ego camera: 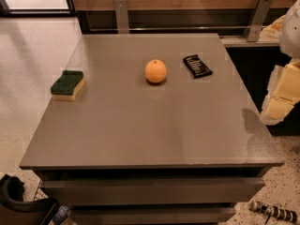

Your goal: Move rxbar chocolate near sponge

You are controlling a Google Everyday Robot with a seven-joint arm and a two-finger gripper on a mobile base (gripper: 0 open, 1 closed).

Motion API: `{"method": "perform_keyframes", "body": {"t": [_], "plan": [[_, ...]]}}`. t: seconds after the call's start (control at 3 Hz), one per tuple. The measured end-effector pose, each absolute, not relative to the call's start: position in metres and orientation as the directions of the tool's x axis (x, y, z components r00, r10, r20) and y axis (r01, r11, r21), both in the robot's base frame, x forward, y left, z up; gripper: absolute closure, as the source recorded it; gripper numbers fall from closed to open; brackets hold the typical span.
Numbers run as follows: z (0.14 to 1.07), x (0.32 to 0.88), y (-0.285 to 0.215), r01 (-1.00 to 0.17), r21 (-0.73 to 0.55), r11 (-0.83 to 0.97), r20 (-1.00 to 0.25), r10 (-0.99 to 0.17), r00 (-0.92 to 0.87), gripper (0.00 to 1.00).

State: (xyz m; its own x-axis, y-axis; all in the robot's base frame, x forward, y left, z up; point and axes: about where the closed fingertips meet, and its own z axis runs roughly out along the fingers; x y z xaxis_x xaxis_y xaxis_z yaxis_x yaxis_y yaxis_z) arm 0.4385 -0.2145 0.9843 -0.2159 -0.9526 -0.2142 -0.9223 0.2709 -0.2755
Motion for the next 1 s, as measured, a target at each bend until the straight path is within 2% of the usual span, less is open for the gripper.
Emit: {"method": "perform_keyframes", "body": {"t": [0.33,0.67,1.0], "plan": [[0.985,0.439,-0.214,-0.921,-0.278,0.272,-0.215,-0.952,-0.216,0.00],[0.979,0.465,-0.218,-0.898,-0.296,0.325,-0.268,-0.931,-0.249,0.00],[0.961,0.504,-0.225,-0.838,-0.302,0.455,-0.395,-0.859,-0.325,0.00]]}}
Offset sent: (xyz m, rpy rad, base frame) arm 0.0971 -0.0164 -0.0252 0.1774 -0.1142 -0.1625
